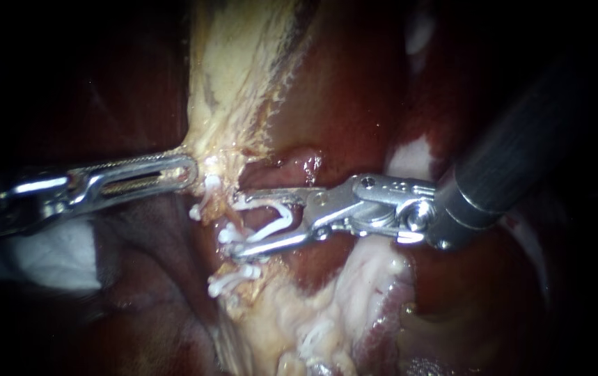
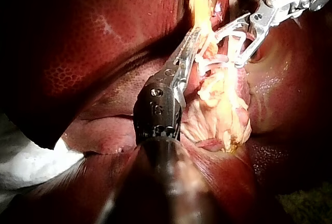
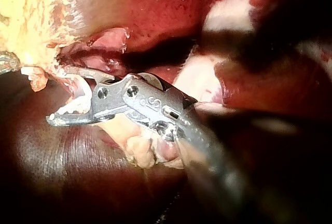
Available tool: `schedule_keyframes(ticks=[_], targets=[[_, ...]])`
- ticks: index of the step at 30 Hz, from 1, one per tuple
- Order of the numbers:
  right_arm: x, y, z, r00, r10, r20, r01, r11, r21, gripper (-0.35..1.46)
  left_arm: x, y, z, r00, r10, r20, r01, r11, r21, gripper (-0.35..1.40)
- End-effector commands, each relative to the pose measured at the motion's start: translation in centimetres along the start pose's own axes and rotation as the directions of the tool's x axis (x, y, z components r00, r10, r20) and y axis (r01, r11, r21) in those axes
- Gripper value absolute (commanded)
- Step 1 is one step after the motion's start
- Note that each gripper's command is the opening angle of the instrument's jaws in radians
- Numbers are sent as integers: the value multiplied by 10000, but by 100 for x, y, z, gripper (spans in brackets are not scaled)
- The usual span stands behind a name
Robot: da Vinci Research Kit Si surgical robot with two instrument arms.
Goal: Clipping third clip right tube
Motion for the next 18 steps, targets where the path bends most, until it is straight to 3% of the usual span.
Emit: schedule_keyframes(ticks=[1,18], targets=[[0,0,0,10000,0,1,0,10000,2,60,0,0,0,10000,-1,-2,1,10000,-3,-35],[0,-2,0,10000,-3,4,3,10000,16,60,-1,1,-2,10000,-4,0,4,10000,-19,-35]])
